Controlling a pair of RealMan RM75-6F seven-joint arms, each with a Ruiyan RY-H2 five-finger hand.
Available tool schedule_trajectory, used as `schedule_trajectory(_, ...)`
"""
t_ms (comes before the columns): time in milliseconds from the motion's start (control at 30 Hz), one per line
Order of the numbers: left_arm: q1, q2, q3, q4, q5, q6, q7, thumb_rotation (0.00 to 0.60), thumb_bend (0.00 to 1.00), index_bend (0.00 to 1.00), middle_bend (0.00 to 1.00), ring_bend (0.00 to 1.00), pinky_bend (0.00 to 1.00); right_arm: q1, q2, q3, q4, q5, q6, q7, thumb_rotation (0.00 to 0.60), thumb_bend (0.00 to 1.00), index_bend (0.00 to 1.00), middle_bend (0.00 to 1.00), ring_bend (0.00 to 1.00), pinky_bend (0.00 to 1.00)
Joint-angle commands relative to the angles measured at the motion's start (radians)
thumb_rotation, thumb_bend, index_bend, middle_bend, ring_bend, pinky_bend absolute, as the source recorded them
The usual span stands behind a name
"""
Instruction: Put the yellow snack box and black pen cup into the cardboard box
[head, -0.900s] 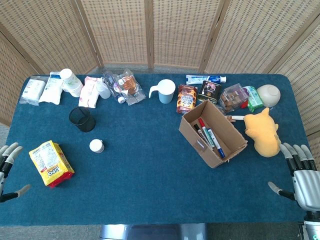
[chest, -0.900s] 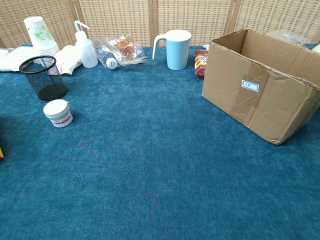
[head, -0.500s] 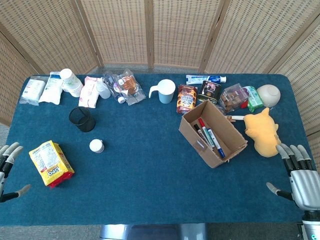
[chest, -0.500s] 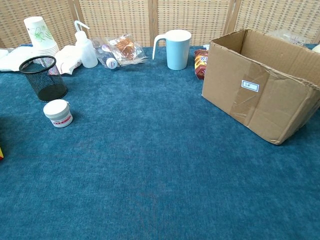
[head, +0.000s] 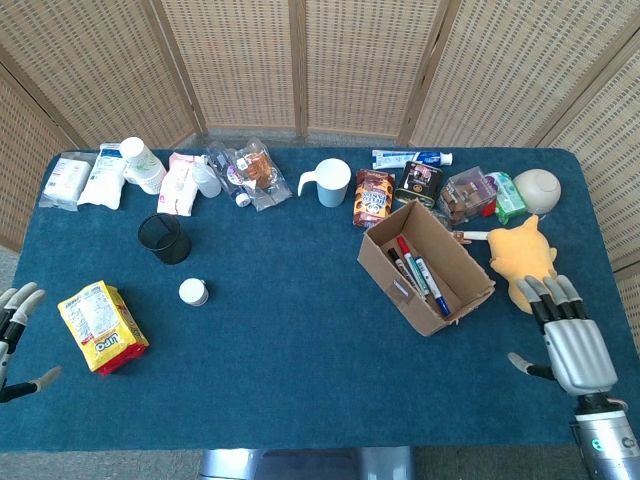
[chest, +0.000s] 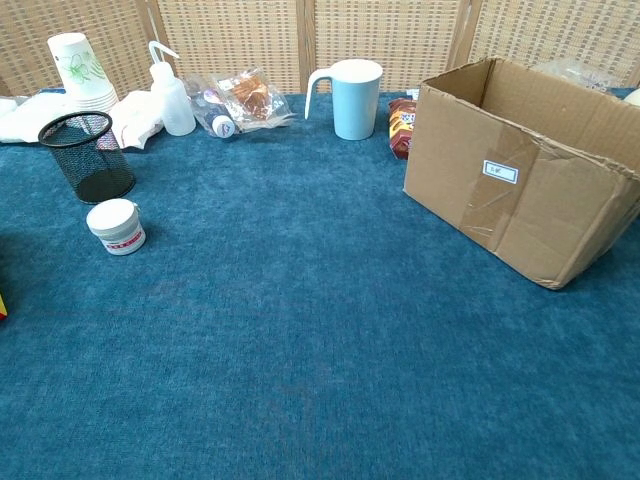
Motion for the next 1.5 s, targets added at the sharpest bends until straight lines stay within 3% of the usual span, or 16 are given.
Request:
schedule_trajectory(33,0.000,0.001,0.000,0.001,-0.003,-0.002,-0.004,0.600,0.06,0.00,0.00,0.00,0.00,0.038,-0.014,0.013,-0.050,-0.007,-0.036,-0.073,0.600,0.00,0.03,0.00,0.00,0.00)
schedule_trajectory(600,0.000,0.012,-0.007,0.007,-0.016,0.001,-0.039,0.600,0.06,0.00,0.00,0.00,0.00,0.209,-0.196,0.087,-0.146,0.166,-0.216,-0.332,0.600,0.00,0.04,0.00,0.00,0.12)
schedule_trajectory(1067,-0.006,0.015,-0.014,0.013,-0.039,-0.016,-0.057,0.600,0.06,0.00,0.00,0.00,0.00,0.334,-0.365,0.130,-0.002,0.331,-0.289,-0.408,0.600,0.00,0.06,0.05,0.02,0.29)
schedule_trajectory(1167,-0.007,0.015,-0.015,0.014,-0.042,-0.017,-0.057,0.600,0.06,0.00,0.00,0.00,0.00,0.351,-0.387,0.137,0.035,0.341,-0.289,-0.405,0.600,0.00,0.11,0.13,0.10,0.37)
schedule_trajectory(1333,-0.010,0.013,-0.017,0.015,-0.049,-0.026,-0.056,0.600,0.06,0.00,0.00,0.00,0.00,0.372,-0.420,0.132,0.096,0.338,-0.289,-0.388,0.600,0.03,0.27,0.37,0.37,0.58)
schedule_trajectory(1500,-0.011,0.012,-0.017,0.017,-0.054,-0.031,-0.054,0.600,0.06,0.00,0.00,0.00,0.00,0.391,-0.456,0.118,0.164,0.306,-0.283,-0.370,0.600,0.27,0.48,0.54,0.56,0.76)
